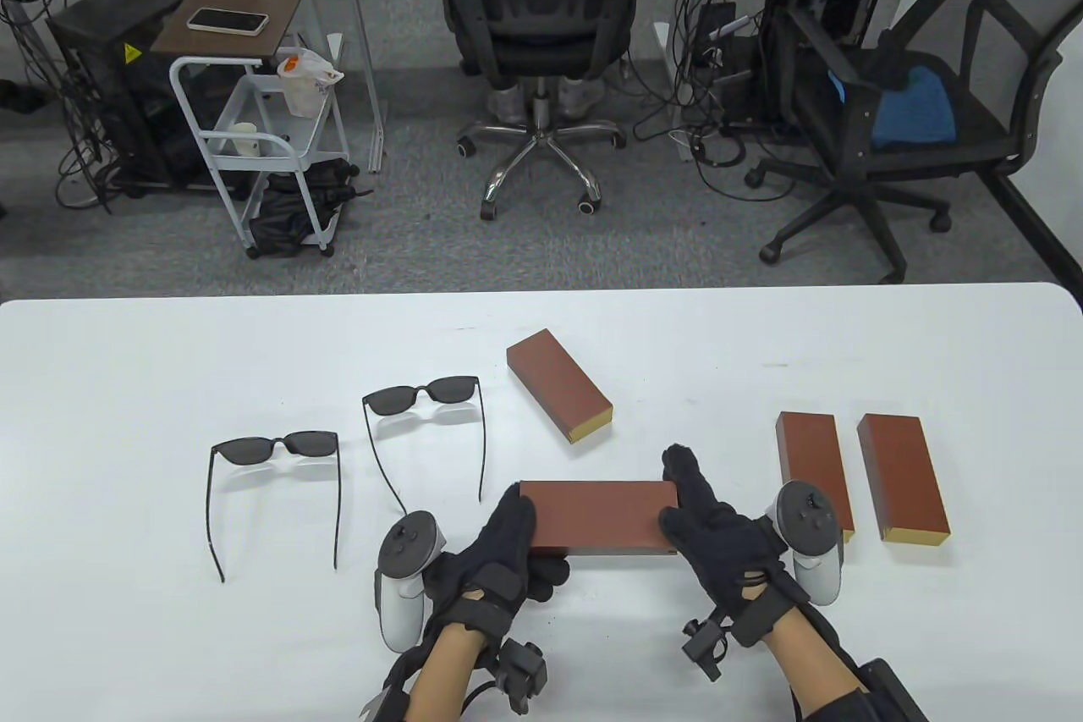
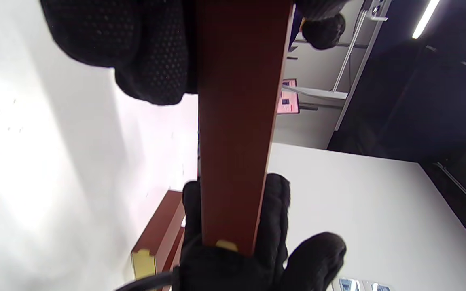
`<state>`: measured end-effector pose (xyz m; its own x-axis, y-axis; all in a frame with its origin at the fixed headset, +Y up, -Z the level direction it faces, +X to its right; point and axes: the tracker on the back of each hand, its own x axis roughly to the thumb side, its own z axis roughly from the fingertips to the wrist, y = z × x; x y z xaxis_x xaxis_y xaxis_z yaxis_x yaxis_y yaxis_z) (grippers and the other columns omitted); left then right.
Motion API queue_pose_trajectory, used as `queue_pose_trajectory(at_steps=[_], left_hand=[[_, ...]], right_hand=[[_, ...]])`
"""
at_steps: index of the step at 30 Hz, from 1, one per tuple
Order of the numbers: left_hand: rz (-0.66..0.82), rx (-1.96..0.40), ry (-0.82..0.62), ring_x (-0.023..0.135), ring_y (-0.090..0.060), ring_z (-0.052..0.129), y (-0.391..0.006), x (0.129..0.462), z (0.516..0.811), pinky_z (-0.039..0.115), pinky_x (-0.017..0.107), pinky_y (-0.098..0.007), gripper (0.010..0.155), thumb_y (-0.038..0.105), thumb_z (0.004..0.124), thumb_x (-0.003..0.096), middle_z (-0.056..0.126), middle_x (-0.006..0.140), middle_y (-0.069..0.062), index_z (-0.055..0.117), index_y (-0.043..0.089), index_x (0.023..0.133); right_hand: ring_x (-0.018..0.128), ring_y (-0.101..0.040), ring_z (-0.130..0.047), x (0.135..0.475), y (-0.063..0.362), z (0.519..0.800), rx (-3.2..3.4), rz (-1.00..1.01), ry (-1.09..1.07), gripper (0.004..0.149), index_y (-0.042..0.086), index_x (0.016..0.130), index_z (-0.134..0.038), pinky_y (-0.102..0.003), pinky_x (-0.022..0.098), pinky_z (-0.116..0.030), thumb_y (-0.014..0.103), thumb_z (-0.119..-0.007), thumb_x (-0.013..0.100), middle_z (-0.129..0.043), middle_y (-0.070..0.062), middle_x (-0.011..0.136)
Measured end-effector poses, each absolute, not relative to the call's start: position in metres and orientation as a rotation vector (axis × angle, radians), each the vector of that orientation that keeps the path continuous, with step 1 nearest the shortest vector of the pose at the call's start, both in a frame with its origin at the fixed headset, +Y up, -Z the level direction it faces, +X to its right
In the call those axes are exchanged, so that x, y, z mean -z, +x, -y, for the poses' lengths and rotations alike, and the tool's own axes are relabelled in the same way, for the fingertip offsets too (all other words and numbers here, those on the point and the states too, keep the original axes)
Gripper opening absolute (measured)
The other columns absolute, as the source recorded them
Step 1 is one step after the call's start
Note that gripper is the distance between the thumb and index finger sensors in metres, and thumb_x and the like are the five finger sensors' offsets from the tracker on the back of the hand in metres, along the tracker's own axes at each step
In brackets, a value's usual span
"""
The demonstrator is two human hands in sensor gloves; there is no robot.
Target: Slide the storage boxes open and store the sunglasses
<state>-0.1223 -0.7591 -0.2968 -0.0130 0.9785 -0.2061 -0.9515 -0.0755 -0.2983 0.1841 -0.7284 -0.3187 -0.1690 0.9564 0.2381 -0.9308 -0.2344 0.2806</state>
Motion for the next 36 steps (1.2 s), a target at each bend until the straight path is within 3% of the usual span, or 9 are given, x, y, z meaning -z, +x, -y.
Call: queue_pose_trajectory(at_steps=[4,9,17,23,30,36], left_hand=[[0.040,-1.553,-0.347,0.060,-0.027,0.094,-0.132,0.299,0.762,0.080,0.045,-0.048,0.073,0.059,0.054,0.0605,0.084,0.088,-0.012,0.037,0.017,0.118],[-0.033,-1.500,-0.280,0.055,-0.027,0.096,-0.142,0.299,0.764,0.081,0.041,-0.048,0.072,0.061,0.058,0.0592,0.087,0.084,-0.013,0.049,0.019,0.116],[-0.084,-1.461,-0.232,0.055,-0.028,0.097,-0.152,0.301,0.766,0.081,0.041,-0.048,0.072,0.062,0.061,0.0575,0.089,0.083,-0.012,0.055,0.020,0.115],[-0.084,-1.307,-0.123,0.065,-0.031,0.097,-0.158,0.301,0.757,0.080,0.045,-0.050,0.067,0.060,0.061,0.0577,0.086,0.093,-0.011,0.057,0.023,0.114],[-0.093,-1.110,0.058,0.083,-0.038,0.090,-0.167,0.298,0.738,0.076,0.056,-0.057,0.061,0.055,0.063,0.0576,0.080,0.104,-0.013,0.063,0.026,0.112],[-0.078,-0.956,0.135,0.101,-0.045,0.071,-0.167,0.299,0.726,0.065,0.068,-0.063,0.062,0.055,0.066,0.0565,0.072,0.111,-0.015,0.065,0.025,0.111]], right_hand=[[0.094,-0.045,-0.058,0.314,0.175,0.716,-1.987,-0.006,0.568,0.076,0.027,0.097,-0.057,-0.057,0.065,-0.061,0.057,-0.087,0.034,-0.050,-0.014,0.107],[0.091,-0.043,-0.065,0.308,0.157,0.714,-2.280,0.006,0.742,0.077,0.028,0.094,-0.063,-0.055,0.065,-0.064,0.054,-0.094,0.029,-0.056,-0.014,0.104],[0.080,-0.043,-0.078,0.304,0.137,0.713,-2.450,0.129,0.787,0.074,0.026,0.092,-0.066,-0.053,0.059,-0.072,0.052,-0.096,0.029,-0.066,-0.019,0.097],[0.080,-0.044,-0.078,0.310,0.132,0.715,-2.462,0.186,0.787,0.072,0.029,0.092,-0.066,-0.053,0.059,-0.073,0.051,-0.094,0.030,-0.066,-0.020,0.097],[0.079,-0.046,-0.078,0.350,0.148,0.701,-2.605,0.303,0.452,0.069,0.030,0.092,-0.066,-0.054,0.058,-0.073,0.051,-0.092,0.032,-0.065,-0.023,0.096],[0.078,-0.046,-0.078,0.402,0.158,0.691,-2.894,0.347,0.088,0.068,0.032,0.093,-0.064,-0.053,0.056,-0.074,0.053,-0.089,0.033,-0.065,-0.025,0.095]])
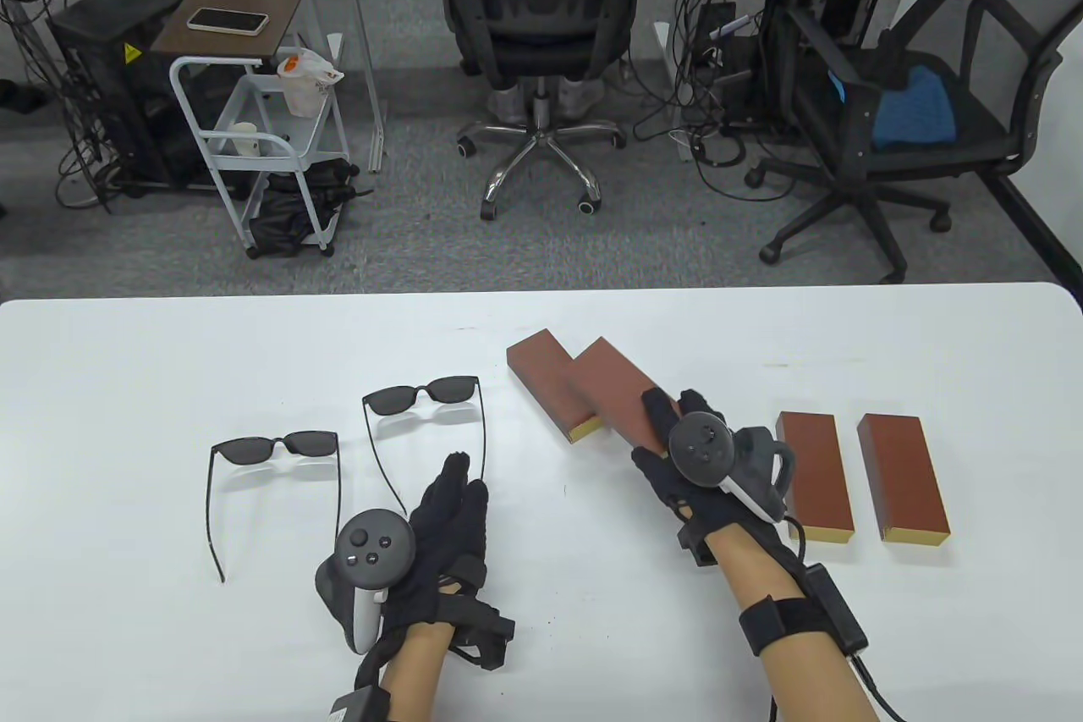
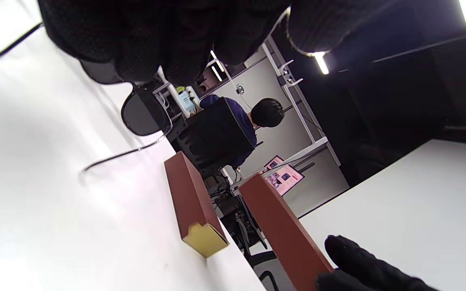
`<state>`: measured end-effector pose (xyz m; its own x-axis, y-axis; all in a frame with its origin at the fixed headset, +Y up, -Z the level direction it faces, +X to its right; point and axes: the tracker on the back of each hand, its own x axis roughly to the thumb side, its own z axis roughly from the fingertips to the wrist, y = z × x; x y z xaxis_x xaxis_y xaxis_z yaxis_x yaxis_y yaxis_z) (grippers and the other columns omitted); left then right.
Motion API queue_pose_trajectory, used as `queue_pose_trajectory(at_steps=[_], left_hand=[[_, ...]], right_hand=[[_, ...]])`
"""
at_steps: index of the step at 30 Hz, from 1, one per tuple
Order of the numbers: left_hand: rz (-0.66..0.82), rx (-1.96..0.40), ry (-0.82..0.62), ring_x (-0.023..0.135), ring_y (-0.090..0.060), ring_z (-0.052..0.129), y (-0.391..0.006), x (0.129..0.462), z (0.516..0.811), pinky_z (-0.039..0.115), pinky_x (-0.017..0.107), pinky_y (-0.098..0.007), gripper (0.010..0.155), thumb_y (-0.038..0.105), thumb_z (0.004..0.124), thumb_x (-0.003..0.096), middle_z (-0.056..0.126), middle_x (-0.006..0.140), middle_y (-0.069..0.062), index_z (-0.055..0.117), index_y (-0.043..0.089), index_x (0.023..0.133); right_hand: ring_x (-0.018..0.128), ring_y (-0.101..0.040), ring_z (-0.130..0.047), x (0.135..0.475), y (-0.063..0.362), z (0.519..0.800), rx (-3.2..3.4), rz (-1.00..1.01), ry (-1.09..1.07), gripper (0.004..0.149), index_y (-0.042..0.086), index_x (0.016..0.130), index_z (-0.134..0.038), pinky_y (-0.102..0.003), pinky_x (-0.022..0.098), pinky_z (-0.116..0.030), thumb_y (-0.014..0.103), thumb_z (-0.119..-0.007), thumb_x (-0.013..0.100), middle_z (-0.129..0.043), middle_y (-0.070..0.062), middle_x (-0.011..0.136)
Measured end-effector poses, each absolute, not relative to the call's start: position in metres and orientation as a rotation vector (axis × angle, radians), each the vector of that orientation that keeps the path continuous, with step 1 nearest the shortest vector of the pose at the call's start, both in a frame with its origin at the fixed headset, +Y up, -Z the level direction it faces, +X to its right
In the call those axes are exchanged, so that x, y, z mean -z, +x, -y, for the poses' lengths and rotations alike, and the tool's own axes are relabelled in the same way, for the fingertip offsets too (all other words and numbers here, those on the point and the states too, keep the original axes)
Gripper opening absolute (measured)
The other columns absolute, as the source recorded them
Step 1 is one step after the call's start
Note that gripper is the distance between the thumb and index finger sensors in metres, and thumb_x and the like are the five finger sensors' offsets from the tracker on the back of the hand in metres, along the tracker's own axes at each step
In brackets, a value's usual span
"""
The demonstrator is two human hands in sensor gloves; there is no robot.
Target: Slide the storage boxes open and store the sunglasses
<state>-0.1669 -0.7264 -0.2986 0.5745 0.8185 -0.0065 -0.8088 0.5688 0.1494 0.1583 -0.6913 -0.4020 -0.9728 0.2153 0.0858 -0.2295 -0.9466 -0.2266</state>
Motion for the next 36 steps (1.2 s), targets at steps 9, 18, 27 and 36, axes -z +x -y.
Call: queue_pose_trajectory(at_steps=[9,18,27,36], left_hand=[[0.073,-0.606,0.150,0.106,-0.043,0.063,-0.155,0.304,0.722,0.057,0.071,-0.066,0.064,0.057,0.067,0.0545,0.068,0.114,-0.010,0.063,0.027,0.111],[0.072,-0.593,0.140,0.104,-0.043,0.065,-0.155,0.305,0.723,0.057,0.070,-0.066,0.064,0.056,0.067,0.0544,0.070,0.112,-0.010,0.064,0.027,0.111],[0.067,-0.579,0.143,0.104,-0.042,0.066,-0.156,0.305,0.723,0.058,0.070,-0.066,0.063,0.056,0.067,0.0545,0.070,0.112,-0.010,0.065,0.026,0.110],[0.021,-0.510,0.191,0.103,-0.043,0.067,-0.151,0.302,0.717,0.059,0.069,-0.065,0.063,0.056,0.067,0.0550,0.071,0.111,-0.011,0.066,0.026,0.110]], right_hand=[[0.076,-0.047,-0.079,0.447,0.160,0.719,-2.983,0.196,-0.251,0.063,0.032,0.090,-0.069,-0.054,0.055,-0.075,0.053,-0.087,0.034,-0.065,-0.026,0.095],[0.071,-0.049,-0.084,0.460,0.158,0.737,-2.973,0.051,-0.310,0.058,0.032,0.085,-0.074,-0.054,0.051,-0.078,0.053,-0.088,0.033,-0.069,-0.029,0.091],[0.078,-0.052,-0.075,0.463,0.161,0.751,-2.949,-0.186,-0.382,0.063,0.030,0.090,-0.066,-0.057,0.057,-0.071,0.047,-0.090,0.034,-0.061,-0.028,0.096],[0.079,-0.046,-0.079,0.426,0.165,0.724,-2.932,0.109,-0.233,0.066,0.023,0.091,-0.067,-0.055,0.056,-0.072,0.050,-0.087,0.034,-0.070,-0.020,0.095]])
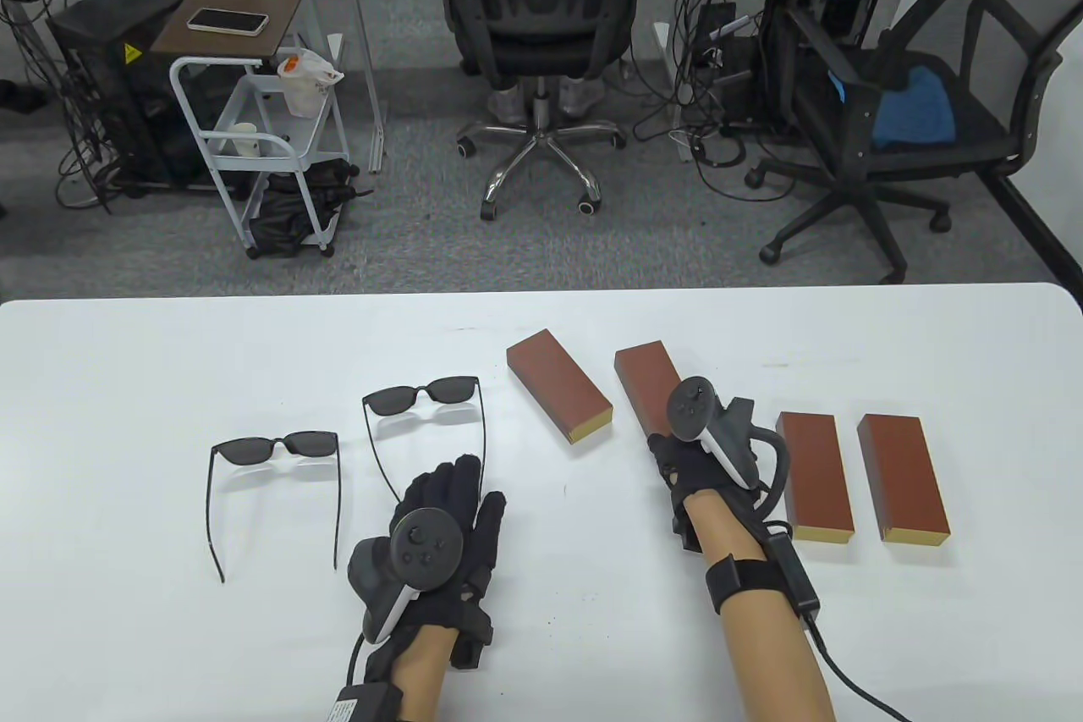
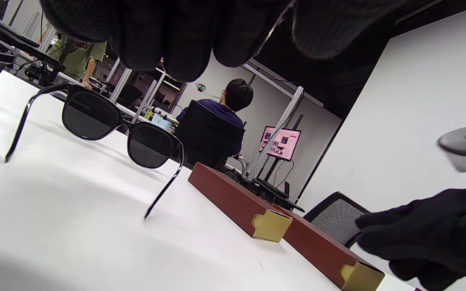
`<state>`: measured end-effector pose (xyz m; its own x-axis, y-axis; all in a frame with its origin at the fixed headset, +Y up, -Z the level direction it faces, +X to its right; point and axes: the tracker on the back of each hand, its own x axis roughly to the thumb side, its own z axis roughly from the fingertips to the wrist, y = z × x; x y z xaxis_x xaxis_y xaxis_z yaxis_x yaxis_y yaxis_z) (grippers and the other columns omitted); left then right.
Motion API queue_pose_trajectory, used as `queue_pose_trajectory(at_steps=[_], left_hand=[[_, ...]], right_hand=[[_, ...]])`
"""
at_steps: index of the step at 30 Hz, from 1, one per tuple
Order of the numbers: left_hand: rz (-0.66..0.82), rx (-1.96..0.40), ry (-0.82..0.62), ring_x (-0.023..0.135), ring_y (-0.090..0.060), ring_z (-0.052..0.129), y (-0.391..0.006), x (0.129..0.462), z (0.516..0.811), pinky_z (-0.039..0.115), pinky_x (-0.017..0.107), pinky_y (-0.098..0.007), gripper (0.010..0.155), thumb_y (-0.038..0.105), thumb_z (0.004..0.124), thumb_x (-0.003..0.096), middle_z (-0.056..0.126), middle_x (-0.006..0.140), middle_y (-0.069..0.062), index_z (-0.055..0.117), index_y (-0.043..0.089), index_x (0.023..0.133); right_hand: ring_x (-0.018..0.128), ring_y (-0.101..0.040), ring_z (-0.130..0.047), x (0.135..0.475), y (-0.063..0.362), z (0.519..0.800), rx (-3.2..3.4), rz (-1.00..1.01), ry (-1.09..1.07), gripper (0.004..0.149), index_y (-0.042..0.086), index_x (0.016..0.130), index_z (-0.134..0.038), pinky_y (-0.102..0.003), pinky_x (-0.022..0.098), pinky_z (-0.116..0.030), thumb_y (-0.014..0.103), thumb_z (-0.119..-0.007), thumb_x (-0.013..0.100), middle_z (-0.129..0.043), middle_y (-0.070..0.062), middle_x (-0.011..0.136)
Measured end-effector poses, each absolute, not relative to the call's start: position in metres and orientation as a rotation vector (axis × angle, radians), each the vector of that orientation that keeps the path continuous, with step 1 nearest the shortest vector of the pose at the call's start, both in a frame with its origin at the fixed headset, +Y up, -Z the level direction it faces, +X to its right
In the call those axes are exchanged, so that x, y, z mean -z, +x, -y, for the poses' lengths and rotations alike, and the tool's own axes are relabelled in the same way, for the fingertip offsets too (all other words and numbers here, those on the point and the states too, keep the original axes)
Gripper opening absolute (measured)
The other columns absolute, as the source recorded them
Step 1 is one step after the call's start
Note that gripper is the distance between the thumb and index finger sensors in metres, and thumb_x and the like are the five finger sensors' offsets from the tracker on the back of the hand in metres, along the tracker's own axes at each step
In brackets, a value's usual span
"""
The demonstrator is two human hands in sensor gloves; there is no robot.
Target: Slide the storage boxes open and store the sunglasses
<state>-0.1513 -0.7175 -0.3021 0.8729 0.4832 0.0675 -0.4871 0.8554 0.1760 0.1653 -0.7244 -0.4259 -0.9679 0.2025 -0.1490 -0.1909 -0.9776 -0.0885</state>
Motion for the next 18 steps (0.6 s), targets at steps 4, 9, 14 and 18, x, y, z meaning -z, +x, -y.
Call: queue_pose_trajectory(at_steps=[4,9,14,18], left_hand=[[0.028,-0.499,0.190,0.103,-0.043,0.066,-0.148,0.302,0.717,0.058,0.070,-0.066,0.063,0.056,0.067,0.0550,0.070,0.112,-0.010,0.066,0.026,0.110],[0.038,-0.460,0.187,0.103,-0.042,0.067,-0.145,0.301,0.718,0.058,0.070,-0.066,0.063,0.056,0.068,0.0549,0.070,0.112,-0.010,0.066,0.026,0.110],[0.037,-0.448,0.198,0.096,-0.041,0.074,-0.145,0.300,0.717,0.062,0.068,-0.062,0.062,0.056,0.068,0.0547,0.075,0.107,-0.009,0.067,0.026,0.109],[0.022,-0.437,0.197,0.101,-0.041,0.069,-0.150,0.303,0.715,0.060,0.069,-0.064,0.063,0.056,0.068,0.0548,0.070,0.111,-0.009,0.065,0.027,0.110]], right_hand=[[0.080,-0.045,-0.079,0.395,0.163,0.709,-2.970,0.200,-0.091,0.062,0.024,0.089,-0.070,-0.055,0.057,-0.072,0.050,-0.085,0.035,-0.070,-0.018,0.096],[0.081,-0.044,-0.077,0.351,0.166,0.699,-2.943,0.274,0.053,0.061,0.024,0.089,-0.071,-0.054,0.059,-0.071,0.051,-0.084,0.036,-0.070,-0.017,0.096],[0.081,-0.044,-0.078,0.323,0.173,0.715,-2.948,0.267,0.064,0.061,0.024,0.089,-0.071,-0.054,0.059,-0.071,0.052,-0.083,0.036,-0.071,-0.017,0.096],[0.081,-0.044,-0.077,0.320,0.179,0.726,-2.980,0.251,0.065,0.061,0.024,0.089,-0.071,-0.054,0.059,-0.071,0.052,-0.083,0.036,-0.071,-0.017,0.096]])
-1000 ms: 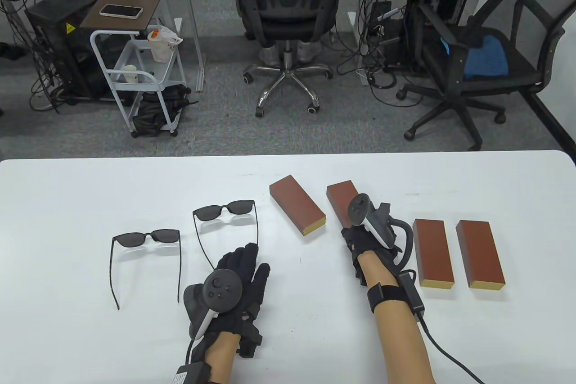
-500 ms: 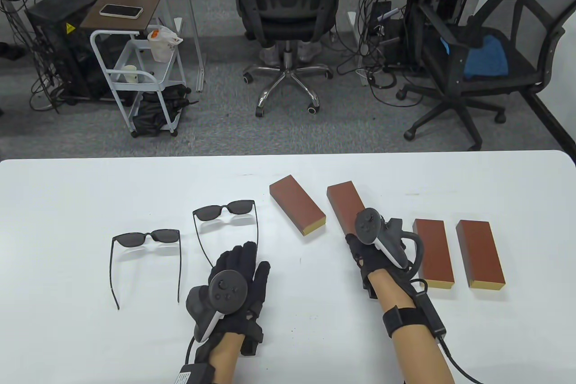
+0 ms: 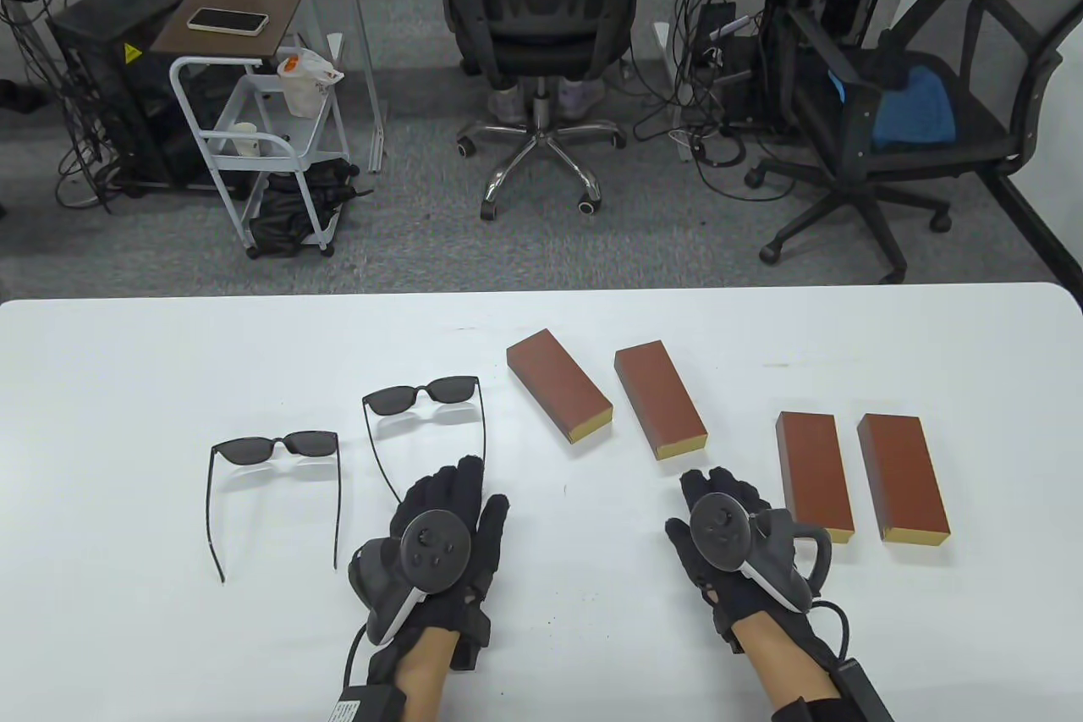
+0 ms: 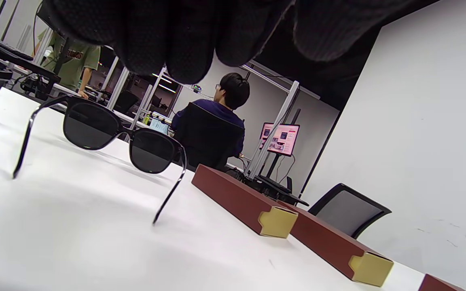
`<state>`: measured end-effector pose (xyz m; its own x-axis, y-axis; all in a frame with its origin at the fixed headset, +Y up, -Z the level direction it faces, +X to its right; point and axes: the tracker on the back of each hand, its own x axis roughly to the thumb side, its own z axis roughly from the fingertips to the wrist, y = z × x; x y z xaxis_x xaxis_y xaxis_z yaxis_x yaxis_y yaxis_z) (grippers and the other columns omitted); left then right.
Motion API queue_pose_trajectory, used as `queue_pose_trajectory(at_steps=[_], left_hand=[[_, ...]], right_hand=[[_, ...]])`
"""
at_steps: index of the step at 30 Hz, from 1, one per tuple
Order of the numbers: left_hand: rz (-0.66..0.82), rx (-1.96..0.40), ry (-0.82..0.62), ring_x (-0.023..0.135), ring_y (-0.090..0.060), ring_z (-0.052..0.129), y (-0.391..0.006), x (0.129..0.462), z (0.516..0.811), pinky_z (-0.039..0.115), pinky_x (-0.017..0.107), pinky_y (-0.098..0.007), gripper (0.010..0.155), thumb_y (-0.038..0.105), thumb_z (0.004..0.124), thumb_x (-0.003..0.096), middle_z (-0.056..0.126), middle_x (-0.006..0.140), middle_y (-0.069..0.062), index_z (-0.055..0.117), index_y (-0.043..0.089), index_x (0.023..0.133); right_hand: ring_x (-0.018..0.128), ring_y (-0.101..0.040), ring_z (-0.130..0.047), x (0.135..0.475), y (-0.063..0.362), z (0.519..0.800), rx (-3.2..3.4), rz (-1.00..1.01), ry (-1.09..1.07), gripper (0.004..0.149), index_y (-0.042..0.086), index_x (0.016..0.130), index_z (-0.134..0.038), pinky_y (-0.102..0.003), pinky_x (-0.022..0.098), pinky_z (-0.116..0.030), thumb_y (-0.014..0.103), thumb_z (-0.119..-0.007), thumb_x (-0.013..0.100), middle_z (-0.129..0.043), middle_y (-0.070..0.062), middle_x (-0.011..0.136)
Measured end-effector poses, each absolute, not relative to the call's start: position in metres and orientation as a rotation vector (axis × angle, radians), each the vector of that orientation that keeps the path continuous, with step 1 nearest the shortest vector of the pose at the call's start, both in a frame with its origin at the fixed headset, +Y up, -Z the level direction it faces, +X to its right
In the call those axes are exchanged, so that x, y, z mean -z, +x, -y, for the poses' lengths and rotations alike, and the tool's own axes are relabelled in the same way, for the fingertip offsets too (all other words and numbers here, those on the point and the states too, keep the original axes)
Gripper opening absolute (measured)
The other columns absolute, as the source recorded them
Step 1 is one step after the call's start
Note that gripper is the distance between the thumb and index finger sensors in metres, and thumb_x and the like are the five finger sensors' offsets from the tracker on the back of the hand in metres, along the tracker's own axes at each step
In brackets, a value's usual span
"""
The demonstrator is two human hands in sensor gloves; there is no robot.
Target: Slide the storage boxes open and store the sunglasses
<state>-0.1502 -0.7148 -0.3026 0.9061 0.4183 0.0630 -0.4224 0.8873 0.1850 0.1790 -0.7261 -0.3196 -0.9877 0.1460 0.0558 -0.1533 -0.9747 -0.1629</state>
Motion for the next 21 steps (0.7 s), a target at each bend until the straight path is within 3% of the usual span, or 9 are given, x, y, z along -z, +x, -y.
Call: queue_pose_trajectory(at_steps=[8,21], left_hand=[[-0.059,-0.348,0.145,0.104,-0.040,0.065,-0.172,0.325,0.714,0.061,0.070,-0.063,0.061,0.051,0.070,0.0544,0.066,0.114,-0.008,0.063,0.030,0.111],[-0.306,-0.008,0.075,0.104,-0.038,0.068,-0.289,0.390,0.706,0.064,0.069,-0.062,0.056,0.036,0.077,0.0535,0.067,0.113,-0.006,0.066,0.030,0.109]], right_hand=[[0.082,-0.044,-0.076,0.323,0.188,0.732,-2.949,0.206,0.064,0.061,0.024,0.089,-0.071,-0.054,0.060,-0.070,0.052,-0.083,0.036,-0.070,-0.017,0.096],[0.084,-0.044,-0.075,0.324,0.193,0.729,-2.922,0.176,0.081,0.061,0.024,0.090,-0.070,-0.053,0.061,-0.069,0.050,-0.084,0.036,-0.069,-0.016,0.097]])
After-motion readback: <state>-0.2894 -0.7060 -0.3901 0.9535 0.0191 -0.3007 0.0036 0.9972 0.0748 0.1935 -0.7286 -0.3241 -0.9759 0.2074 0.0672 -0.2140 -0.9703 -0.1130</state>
